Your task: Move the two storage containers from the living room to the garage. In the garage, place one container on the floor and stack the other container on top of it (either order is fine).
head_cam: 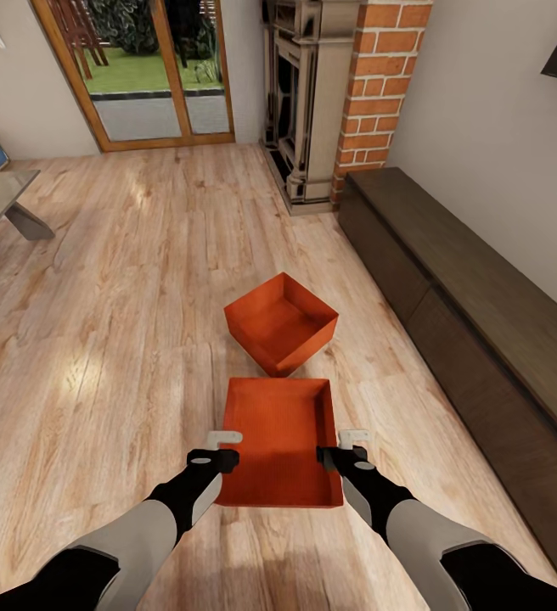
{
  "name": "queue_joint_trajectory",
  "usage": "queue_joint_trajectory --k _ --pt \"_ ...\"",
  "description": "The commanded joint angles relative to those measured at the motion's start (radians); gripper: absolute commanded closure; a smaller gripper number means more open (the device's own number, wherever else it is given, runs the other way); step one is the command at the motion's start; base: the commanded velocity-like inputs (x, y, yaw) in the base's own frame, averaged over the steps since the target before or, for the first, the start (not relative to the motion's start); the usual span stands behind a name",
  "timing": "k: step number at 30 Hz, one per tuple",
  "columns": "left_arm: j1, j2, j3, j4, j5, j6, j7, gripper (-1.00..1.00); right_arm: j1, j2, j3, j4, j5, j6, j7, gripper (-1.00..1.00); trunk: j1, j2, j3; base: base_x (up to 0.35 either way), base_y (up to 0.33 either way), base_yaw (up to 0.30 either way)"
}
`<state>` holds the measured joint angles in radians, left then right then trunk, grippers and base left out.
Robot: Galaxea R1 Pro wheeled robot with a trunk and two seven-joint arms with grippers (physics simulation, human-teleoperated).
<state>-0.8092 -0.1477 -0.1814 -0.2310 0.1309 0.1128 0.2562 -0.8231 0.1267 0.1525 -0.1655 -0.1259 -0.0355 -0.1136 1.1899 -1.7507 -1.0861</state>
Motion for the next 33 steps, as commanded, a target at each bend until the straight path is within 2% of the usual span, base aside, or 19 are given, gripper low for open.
queue_joint_trajectory --k 1,5,8,9,11,33 --pt "0.0 0.0 -0.008 -0.002 0.01 0.005 0.006 -1.0 -0.001 0.0 0.009 0.001 -0.011 -0.004 -0.004 -1.0 0.0 0.0 -0.001 0.0 0.0 0.0" --pt "0.0 0.0 -0.008 -0.002 0.011 0.005 0.006 -1.0 -0.001 -0.003 0.009 0.0 -0.011 -0.005 -0.005 -1.0 0.0 0.0 -0.001 0.0 0.0 0.0" --pt "0.0 0.0 -0.007 -0.004 0.011 0.005 0.006 -1.0 -0.001 -0.025 0.008 -0.009 -0.011 -0.006 -0.01 -1.0 0.0 0.0 -0.001 0.0 0.0 0.0" --pt "0.0 0.0 -0.007 -0.004 0.011 0.005 0.006 -1.0 -0.001 -0.041 0.008 -0.016 -0.011 -0.004 -0.01 -1.0 0.0 0.0 -0.001 0.0 0.0 0.0" --pt "0.0 0.0 -0.007 -0.004 0.012 0.005 0.006 -1.0 -0.001 -0.043 0.008 -0.017 -0.01 -0.002 -0.01 -1.0 0.0 0.0 -0.001 0.0 0.0 0.0" --pt "0.0 0.002 -0.007 -0.004 0.011 0.004 0.006 -1.0 -0.001 -0.036 0.013 -0.02 -0.009 0.009 -0.003 -1.0 0.0 0.0 -0.001 0.0 0.0 0.0"
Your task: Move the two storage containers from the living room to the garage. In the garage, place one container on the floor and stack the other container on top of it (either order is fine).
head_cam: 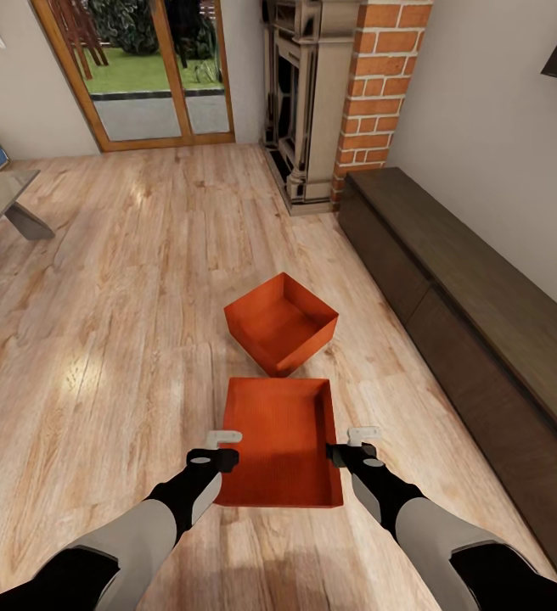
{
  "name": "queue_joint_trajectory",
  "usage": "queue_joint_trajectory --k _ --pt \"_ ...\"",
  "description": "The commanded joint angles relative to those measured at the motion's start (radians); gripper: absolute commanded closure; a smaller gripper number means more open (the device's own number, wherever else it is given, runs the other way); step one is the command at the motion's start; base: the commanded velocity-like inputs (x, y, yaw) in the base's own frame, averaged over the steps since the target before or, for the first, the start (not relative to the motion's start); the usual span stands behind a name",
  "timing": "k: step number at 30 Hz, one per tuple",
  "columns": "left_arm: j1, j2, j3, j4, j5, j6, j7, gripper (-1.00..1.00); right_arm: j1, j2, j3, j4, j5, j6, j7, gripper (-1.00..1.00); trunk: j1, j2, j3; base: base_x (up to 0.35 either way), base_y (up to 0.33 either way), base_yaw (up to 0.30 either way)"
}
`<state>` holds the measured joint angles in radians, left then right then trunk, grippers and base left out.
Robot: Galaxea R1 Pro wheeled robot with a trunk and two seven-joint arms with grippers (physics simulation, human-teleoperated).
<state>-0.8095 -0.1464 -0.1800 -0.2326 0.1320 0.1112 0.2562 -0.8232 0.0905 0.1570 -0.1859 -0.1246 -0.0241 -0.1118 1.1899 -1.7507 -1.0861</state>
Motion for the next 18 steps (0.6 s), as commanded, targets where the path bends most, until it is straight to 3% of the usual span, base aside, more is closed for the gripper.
queue_joint_trajectory --k 1,9,18 --pt "0.0 0.001 -0.009 -0.002 0.01 0.005 0.006 -1.0 -0.001 0.0 0.008 0.001 -0.011 -0.003 -0.005 -1.0 0.004 -0.007 -0.004 0.0 0.0 0.0" --pt "0.0 0.001 -0.009 -0.002 0.01 0.0 0.006 -1.0 -0.001 0.003 0.009 0.001 -0.012 -0.009 -0.005 -1.0 0.034 -0.063 -0.029 0.0 0.0 0.0" --pt "0.0 0.005 -0.008 -0.003 0.009 -0.001 0.006 -1.0 -0.001 0.004 0.009 0.001 -0.012 -0.012 -0.005 -1.0 0.034 -0.063 -0.029 0.0 0.0 0.0"
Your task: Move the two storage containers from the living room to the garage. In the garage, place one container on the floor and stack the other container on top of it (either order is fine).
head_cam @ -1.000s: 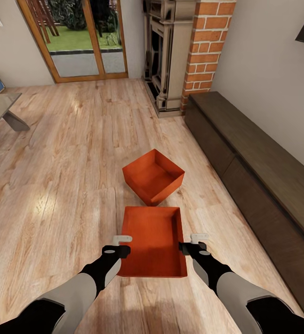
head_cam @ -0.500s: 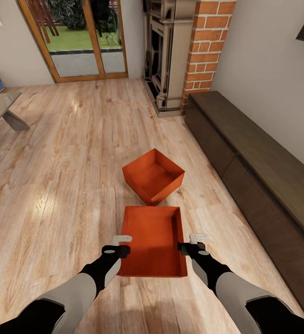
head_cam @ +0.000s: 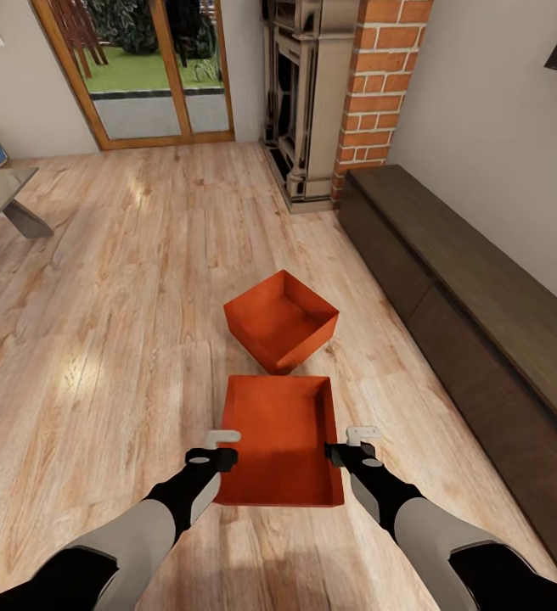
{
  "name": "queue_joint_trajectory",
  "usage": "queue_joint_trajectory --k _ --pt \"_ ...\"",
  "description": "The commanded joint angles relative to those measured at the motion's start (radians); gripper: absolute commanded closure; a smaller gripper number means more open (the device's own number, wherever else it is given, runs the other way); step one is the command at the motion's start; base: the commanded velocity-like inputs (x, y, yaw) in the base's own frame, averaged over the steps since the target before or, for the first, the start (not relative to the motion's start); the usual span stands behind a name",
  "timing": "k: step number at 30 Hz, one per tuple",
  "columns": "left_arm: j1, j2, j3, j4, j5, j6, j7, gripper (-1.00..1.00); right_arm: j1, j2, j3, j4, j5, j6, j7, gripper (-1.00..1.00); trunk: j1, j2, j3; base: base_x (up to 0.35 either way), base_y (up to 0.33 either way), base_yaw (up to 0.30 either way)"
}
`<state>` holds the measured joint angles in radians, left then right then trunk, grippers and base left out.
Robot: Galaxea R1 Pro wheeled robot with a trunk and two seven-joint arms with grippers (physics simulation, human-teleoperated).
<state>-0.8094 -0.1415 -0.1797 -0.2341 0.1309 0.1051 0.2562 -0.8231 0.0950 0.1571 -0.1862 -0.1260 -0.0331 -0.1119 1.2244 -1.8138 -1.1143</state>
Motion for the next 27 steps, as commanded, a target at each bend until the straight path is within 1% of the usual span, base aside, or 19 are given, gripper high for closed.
queue_joint_trajectory --k 1,9,13,18,27 --pt "0.0 0.002 -0.009 -0.002 0.01 0.005 0.006 -1.0 -0.001 0.0 0.009 0.001 -0.011 -0.004 -0.005 -1.0 0.0 0.0 -0.001 0.0 0.0 0.0" --pt "0.0 0.004 -0.009 -0.002 0.01 0.004 0.007 -1.0 -0.001 0.005 0.009 0.007 -0.012 -0.004 -0.005 -1.0 0.0 0.0 -0.001 0.0 0.0 0.0" --pt "0.0 0.005 -0.009 -0.021 0.01 0.004 0.008 -1.0 -0.001 0.011 0.007 0.017 -0.013 -0.005 -0.005 -1.0 0.0 0.0 -0.001 0.0 0.0 0.0" --pt "0.0 0.006 -0.009 -0.053 0.009 0.004 0.008 -1.0 -0.001 0.012 0.007 0.021 -0.015 -0.004 -0.005 -1.0 0.0 0.0 -0.001 0.0 0.0 0.0" --pt "0.0 0.006 -0.009 -0.063 0.009 0.004 0.009 -1.0 -0.001 0.011 0.007 0.023 -0.015 -0.003 -0.003 -1.0 0.0 0.0 -0.001 0.0 0.0 0.0"
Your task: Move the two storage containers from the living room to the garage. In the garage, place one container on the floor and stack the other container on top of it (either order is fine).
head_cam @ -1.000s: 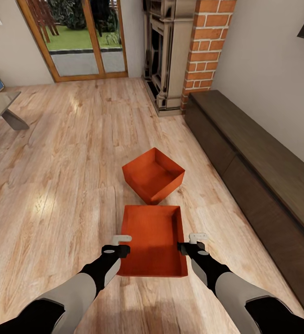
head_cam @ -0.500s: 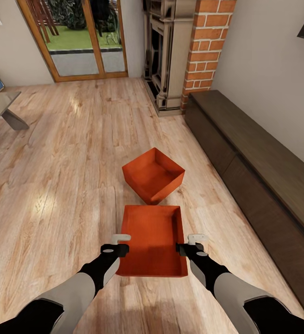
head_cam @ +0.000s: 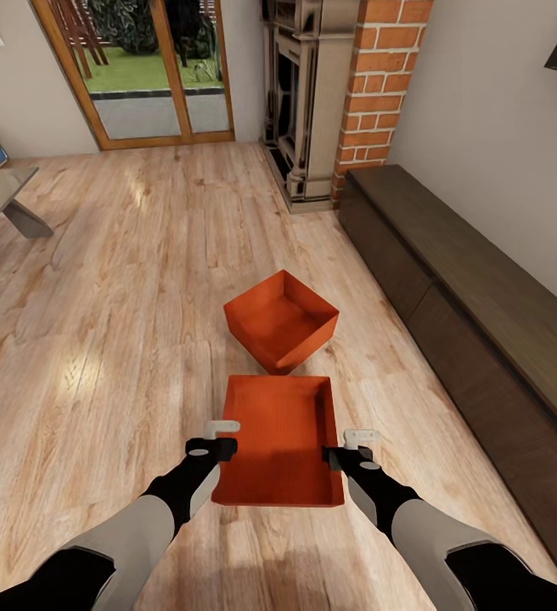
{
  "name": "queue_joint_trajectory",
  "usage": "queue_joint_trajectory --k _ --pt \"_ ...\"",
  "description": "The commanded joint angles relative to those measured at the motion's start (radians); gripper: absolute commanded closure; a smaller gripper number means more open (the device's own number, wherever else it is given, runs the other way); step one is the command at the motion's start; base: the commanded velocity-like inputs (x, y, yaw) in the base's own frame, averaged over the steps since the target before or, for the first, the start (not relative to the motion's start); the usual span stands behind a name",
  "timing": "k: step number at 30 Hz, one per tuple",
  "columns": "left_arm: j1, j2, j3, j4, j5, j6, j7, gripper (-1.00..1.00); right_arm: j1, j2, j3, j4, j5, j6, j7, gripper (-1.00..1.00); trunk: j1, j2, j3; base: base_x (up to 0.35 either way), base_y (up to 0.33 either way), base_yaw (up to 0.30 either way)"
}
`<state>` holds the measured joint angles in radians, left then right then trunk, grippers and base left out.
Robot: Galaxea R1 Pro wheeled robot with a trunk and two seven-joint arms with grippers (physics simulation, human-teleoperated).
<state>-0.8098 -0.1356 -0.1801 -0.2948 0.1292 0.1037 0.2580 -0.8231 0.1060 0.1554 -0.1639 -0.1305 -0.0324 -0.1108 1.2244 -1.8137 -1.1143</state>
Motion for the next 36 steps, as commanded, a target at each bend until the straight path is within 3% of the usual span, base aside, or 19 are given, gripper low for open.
queue_joint_trajectory --k 1,30,36 --pt "0.0 0.001 -0.009 -0.002 0.01 0.005 0.007 -1.0 -0.001 0.0 0.009 0.001 -0.011 -0.003 -0.004 -1.0 0.0 0.0 -0.001 0.0 0.0 0.0" --pt "0.0 0.008 -0.008 -0.004 0.012 0.005 0.006 -1.0 -0.001 -0.002 0.007 0.001 -0.01 -0.004 -0.005 -1.0 0.103 -0.189 -0.085 0.0 0.0 0.0" --pt "0.0 0.008 -0.009 -0.004 0.012 0.005 0.006 -1.0 -0.001 -0.002 0.007 0.001 -0.01 -0.004 -0.005 -1.0 0.103 -0.189 -0.085 0.0 0.0 0.0"
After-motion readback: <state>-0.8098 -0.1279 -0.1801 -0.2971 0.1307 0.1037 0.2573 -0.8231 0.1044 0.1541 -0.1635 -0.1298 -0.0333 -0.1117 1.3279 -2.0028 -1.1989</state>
